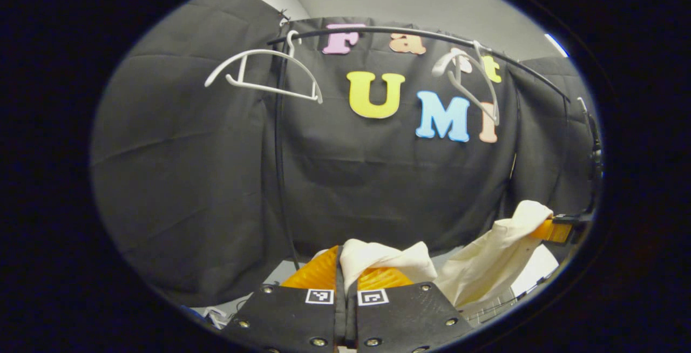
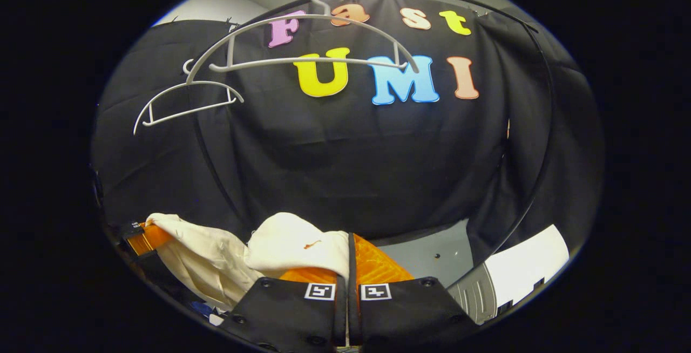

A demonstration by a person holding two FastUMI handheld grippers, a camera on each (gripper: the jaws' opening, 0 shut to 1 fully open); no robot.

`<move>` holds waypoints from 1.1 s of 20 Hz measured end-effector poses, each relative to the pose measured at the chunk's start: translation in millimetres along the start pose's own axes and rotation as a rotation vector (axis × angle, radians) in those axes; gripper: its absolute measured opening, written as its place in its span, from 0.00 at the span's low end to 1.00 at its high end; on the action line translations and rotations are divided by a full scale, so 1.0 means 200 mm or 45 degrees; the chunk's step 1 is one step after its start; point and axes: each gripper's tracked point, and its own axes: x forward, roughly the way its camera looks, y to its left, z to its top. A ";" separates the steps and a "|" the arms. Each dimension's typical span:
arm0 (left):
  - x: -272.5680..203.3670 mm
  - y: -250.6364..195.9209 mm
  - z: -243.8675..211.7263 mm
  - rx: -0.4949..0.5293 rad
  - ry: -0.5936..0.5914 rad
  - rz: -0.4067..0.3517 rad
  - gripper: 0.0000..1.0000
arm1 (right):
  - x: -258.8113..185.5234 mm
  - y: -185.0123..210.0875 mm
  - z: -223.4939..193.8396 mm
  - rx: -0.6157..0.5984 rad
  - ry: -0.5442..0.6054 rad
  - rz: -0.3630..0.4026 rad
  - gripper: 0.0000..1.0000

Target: Grasp the clothes on the hanger with both hands and then place them into the laundry hamper below.

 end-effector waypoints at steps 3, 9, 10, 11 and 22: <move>0.05 -0.05 -0.10 0.014 0.082 -0.039 0.01 | 0.05 0.03 -0.10 0.006 0.067 0.009 0.03; 0.11 -0.09 -0.34 0.065 0.245 -0.092 0.01 | 0.15 0.03 -0.38 -0.036 0.226 0.013 0.03; 0.11 -0.10 -0.40 0.075 0.266 -0.099 0.01 | 0.15 0.03 -0.44 -0.031 0.257 0.014 0.03; 0.12 -0.11 -0.45 0.086 0.286 -0.101 0.01 | 0.16 0.03 -0.49 -0.031 0.284 0.013 0.03; 0.23 -0.02 -0.82 0.083 0.488 -0.053 0.01 | 0.23 0.01 -0.73 0.005 0.486 0.003 0.07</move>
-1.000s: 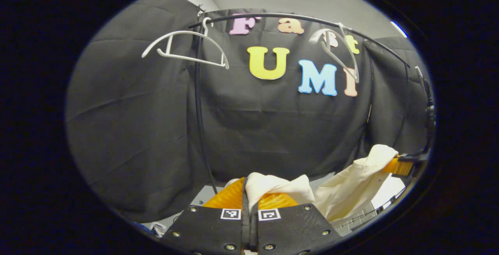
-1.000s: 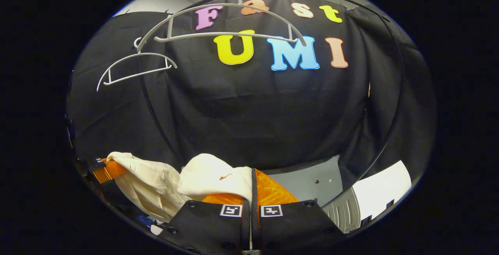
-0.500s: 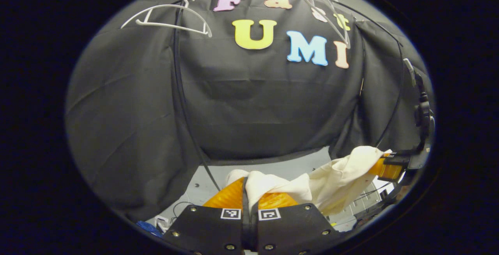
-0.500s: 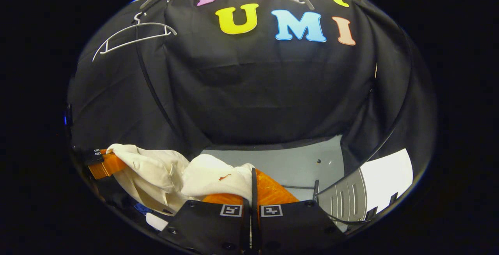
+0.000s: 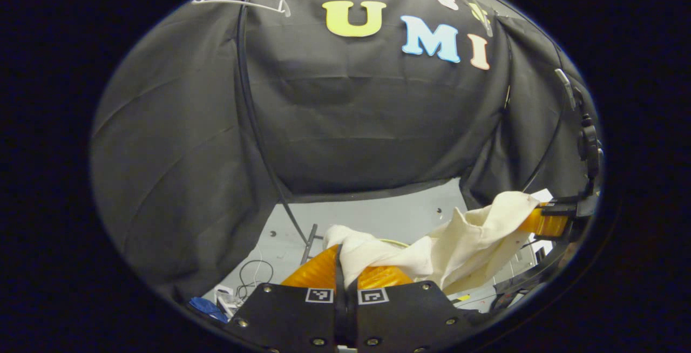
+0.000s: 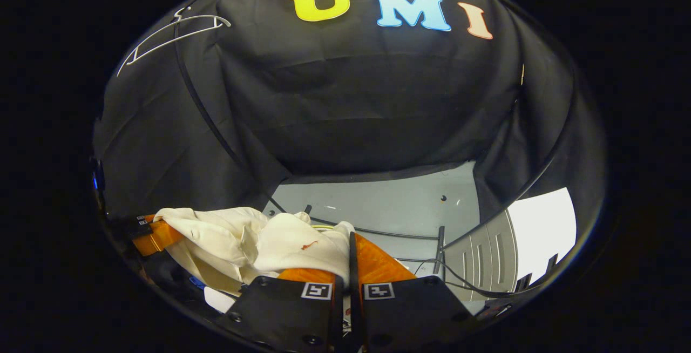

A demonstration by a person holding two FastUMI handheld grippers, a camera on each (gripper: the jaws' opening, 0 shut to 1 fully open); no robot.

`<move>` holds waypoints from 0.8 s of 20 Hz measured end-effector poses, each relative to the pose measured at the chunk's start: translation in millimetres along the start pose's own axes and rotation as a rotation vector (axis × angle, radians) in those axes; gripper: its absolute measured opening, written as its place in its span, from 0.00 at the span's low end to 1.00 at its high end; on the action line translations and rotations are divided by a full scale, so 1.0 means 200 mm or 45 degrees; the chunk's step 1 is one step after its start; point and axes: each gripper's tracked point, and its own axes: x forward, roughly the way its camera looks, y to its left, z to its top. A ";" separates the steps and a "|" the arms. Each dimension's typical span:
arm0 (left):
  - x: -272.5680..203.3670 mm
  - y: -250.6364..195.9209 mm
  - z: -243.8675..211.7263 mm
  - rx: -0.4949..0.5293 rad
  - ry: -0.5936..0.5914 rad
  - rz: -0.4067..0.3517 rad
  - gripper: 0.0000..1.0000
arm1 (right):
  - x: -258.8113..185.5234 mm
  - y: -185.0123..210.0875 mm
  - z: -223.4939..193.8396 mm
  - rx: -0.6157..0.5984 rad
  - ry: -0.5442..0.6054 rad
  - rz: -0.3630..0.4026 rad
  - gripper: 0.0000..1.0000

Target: Grasp the clothes on the hanger with both hands and then place them into the laundry hamper below.

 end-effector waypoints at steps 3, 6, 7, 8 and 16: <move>0.02 0.01 -0.04 -0.005 0.038 -0.004 0.01 | 0.00 0.02 -0.03 0.009 0.042 0.035 0.14; 0.00 0.04 -0.11 0.055 0.090 -0.005 0.15 | -0.01 0.05 -0.04 0.012 0.073 0.069 0.41; -0.01 0.06 -0.11 0.058 0.093 -0.003 0.30 | -0.02 0.06 -0.02 0.004 0.075 0.087 0.59; -0.03 0.07 -0.10 0.046 0.090 -0.008 0.46 | -0.04 0.07 0.00 -0.011 0.069 0.096 0.77; -0.27 0.10 0.01 -0.010 -0.010 -0.041 0.91 | -0.29 0.03 0.12 -0.074 -0.070 0.049 0.98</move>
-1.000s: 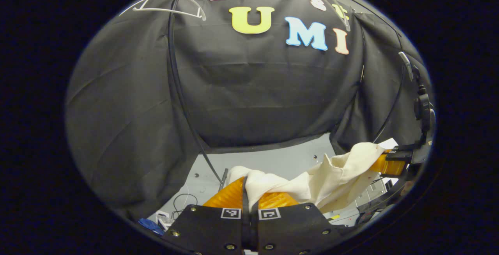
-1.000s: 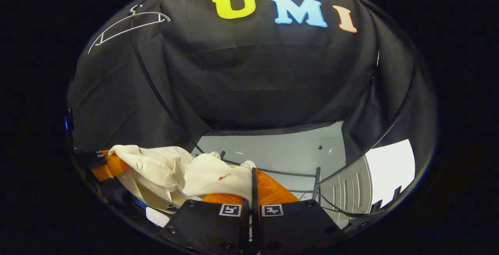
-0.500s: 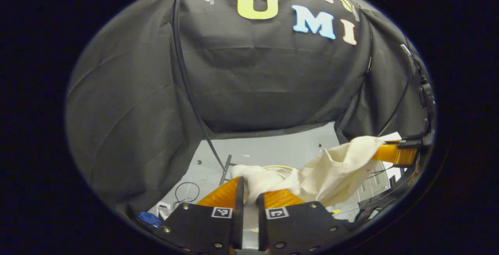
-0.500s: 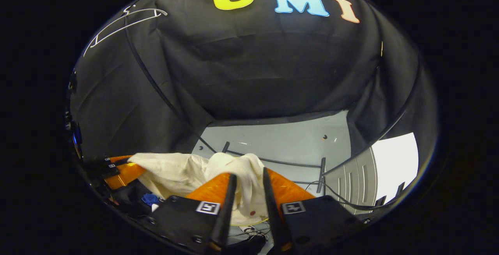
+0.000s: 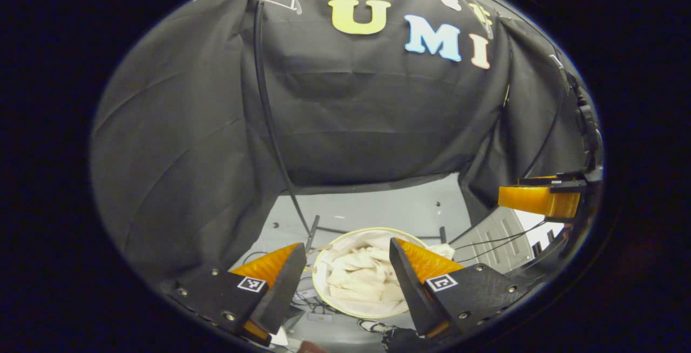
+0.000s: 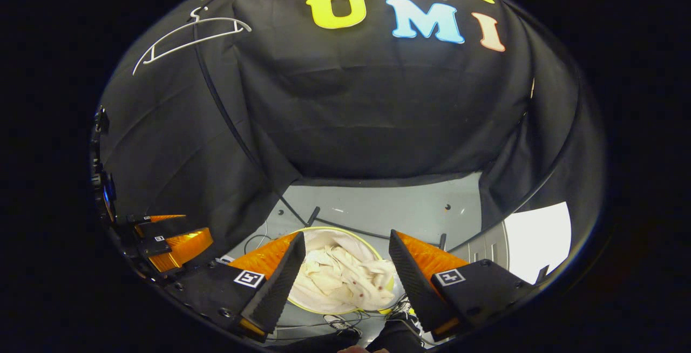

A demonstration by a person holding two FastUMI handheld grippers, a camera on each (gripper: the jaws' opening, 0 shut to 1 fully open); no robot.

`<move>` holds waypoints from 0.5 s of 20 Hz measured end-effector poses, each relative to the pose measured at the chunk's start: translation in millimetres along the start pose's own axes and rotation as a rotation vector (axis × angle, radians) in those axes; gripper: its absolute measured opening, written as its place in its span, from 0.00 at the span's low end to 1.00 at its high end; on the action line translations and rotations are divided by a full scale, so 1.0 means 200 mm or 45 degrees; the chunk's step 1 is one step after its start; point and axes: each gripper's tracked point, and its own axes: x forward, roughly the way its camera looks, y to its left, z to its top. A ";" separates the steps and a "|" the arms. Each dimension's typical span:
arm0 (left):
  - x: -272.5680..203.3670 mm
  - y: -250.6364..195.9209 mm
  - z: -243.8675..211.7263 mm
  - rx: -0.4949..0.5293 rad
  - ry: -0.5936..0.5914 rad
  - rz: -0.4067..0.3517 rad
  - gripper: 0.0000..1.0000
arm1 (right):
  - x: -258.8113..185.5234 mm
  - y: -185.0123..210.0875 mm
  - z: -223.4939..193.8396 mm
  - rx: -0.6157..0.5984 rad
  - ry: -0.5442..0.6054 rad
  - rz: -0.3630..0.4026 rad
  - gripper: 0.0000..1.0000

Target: Grasp the clothes on the hanger with both hands and then place them into the laundry hamper below.

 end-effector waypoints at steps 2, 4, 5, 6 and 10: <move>-0.08 -0.01 0.07 -0.001 -0.043 0.003 0.92 | -0.10 -0.05 0.06 -0.005 -0.061 -0.041 0.98; -0.18 -0.03 0.18 0.006 -0.115 0.010 0.92 | -0.21 -0.12 0.16 0.004 -0.143 -0.075 0.98; -0.24 -0.04 0.25 0.006 -0.155 0.016 0.92 | -0.27 -0.16 0.22 0.018 -0.187 -0.085 0.98; -0.29 -0.04 0.31 0.004 -0.194 0.024 0.92 | -0.32 -0.20 0.27 0.034 -0.227 -0.091 0.98; -0.56 -0.10 0.61 -0.015 -0.381 0.084 0.90 | -0.52 -0.37 0.51 0.040 -0.412 -0.146 0.99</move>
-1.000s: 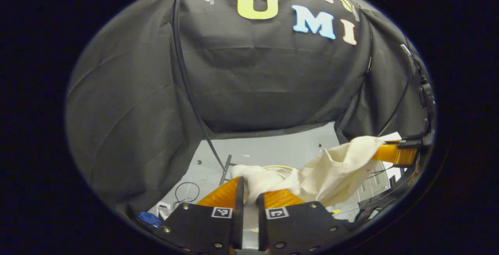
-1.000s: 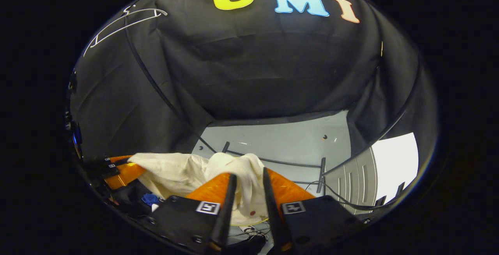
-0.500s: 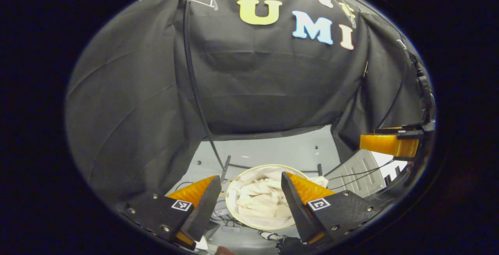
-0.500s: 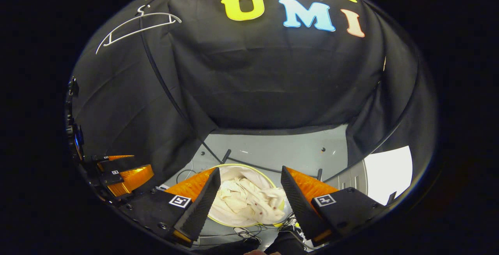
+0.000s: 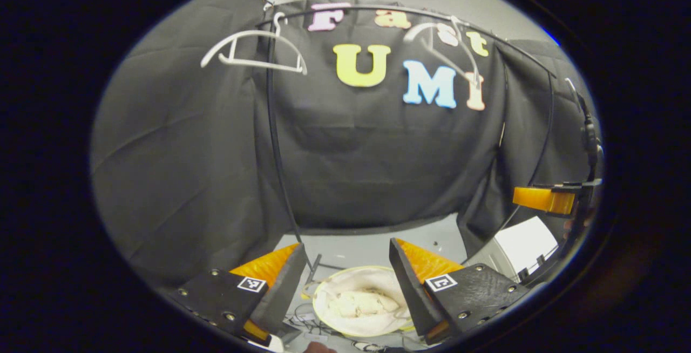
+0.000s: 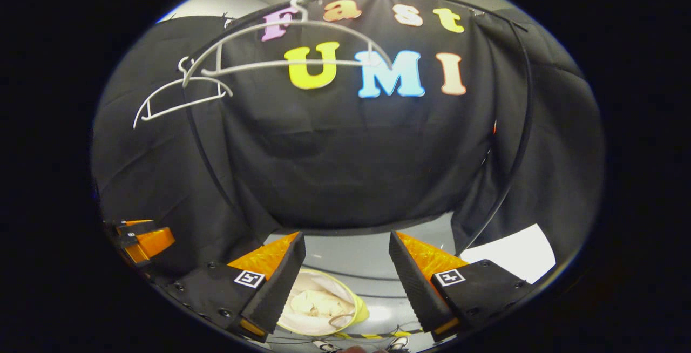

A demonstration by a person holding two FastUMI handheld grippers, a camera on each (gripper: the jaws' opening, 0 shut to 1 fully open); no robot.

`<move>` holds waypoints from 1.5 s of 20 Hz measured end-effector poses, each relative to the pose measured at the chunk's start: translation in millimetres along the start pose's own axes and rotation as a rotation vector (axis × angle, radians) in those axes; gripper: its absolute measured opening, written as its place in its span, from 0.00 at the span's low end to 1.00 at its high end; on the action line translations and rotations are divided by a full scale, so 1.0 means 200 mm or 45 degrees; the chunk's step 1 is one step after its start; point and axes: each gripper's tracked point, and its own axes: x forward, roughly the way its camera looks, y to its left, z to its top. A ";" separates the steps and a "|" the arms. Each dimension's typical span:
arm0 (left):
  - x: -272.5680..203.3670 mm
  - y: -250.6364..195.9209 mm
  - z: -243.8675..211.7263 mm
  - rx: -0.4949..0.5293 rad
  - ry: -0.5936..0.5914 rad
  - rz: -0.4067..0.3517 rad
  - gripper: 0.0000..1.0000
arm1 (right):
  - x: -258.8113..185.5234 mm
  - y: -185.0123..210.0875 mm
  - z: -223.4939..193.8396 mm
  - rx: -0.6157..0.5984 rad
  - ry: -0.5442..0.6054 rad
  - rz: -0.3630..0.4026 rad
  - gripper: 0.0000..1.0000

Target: Grasp the clothes on the hanger with both hands and then place them into the laundry hamper below.

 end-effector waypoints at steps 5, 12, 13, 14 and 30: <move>-0.27 -0.13 0.45 0.011 -0.241 0.101 0.91 | -0.19 -0.24 0.32 -0.044 -0.241 -0.002 0.98; -0.63 -0.58 0.81 -0.036 -0.566 -0.015 0.91 | -0.50 -0.68 0.59 -0.020 -0.516 -0.078 0.95; -0.66 -0.62 0.84 -0.054 -0.583 -0.002 0.91 | -0.54 -0.75 0.60 -0.003 -0.542 -0.096 0.93; -0.70 -0.65 0.86 -0.073 -0.595 0.023 0.91 | -0.56 -0.81 0.59 0.014 -0.561 -0.100 0.93; -0.84 -0.95 0.71 -0.097 -0.652 0.070 0.91 | -0.78 -1.18 0.19 0.225 -0.486 -0.173 0.92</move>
